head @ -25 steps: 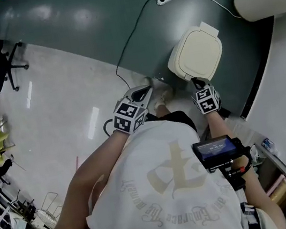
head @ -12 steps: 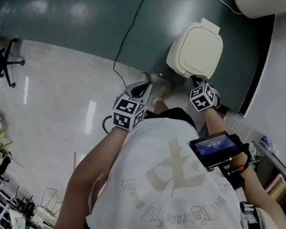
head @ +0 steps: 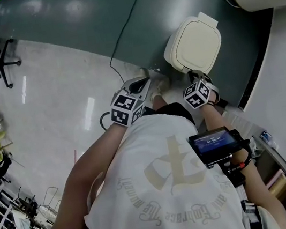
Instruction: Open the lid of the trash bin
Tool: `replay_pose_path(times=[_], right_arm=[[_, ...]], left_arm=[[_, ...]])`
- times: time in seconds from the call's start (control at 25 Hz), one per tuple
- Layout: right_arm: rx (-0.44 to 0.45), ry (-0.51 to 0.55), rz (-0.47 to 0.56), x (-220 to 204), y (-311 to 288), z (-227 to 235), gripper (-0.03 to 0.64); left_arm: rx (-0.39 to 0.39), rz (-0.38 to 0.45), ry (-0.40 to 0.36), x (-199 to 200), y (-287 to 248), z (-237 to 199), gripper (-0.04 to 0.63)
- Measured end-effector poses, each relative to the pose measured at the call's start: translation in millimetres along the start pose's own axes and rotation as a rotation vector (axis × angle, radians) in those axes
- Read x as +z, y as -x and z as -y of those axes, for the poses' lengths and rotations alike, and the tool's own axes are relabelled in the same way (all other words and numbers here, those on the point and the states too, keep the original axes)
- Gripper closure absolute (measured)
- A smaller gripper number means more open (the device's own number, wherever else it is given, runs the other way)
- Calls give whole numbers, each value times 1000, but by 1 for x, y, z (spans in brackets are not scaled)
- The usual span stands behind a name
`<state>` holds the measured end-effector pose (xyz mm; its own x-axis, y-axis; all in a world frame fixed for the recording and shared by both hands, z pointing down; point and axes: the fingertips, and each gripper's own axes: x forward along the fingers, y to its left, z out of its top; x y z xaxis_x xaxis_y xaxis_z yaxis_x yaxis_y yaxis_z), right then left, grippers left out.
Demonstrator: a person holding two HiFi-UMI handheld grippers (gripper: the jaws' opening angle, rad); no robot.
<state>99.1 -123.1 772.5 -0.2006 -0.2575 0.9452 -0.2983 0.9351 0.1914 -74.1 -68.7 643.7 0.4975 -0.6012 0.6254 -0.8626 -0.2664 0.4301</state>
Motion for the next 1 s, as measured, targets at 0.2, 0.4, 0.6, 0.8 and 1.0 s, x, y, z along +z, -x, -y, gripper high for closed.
replay_pose_path(times=[0.2, 0.4, 0.6, 0.8, 1.0], right_arm=[[-38, 8, -11, -1, -2, -1, 609], [-78, 56, -20, -1, -2, -3, 609], [-128, 127, -59, -5, -4, -4, 611], [-129, 97, -54, -5, -4, -1, 611], [-125, 76, -50, -3, -1, -1, 611]], left_arm=[[-10, -10, -5, -4, -2, 0, 583], [-18, -19, -11, -8, 0, -1, 583], [-24, -23, -19, -10, -1, 4, 583], [-31, -22, -24, -11, -1, 7, 583], [-31, -18, -29, -11, 7, 6, 583]])
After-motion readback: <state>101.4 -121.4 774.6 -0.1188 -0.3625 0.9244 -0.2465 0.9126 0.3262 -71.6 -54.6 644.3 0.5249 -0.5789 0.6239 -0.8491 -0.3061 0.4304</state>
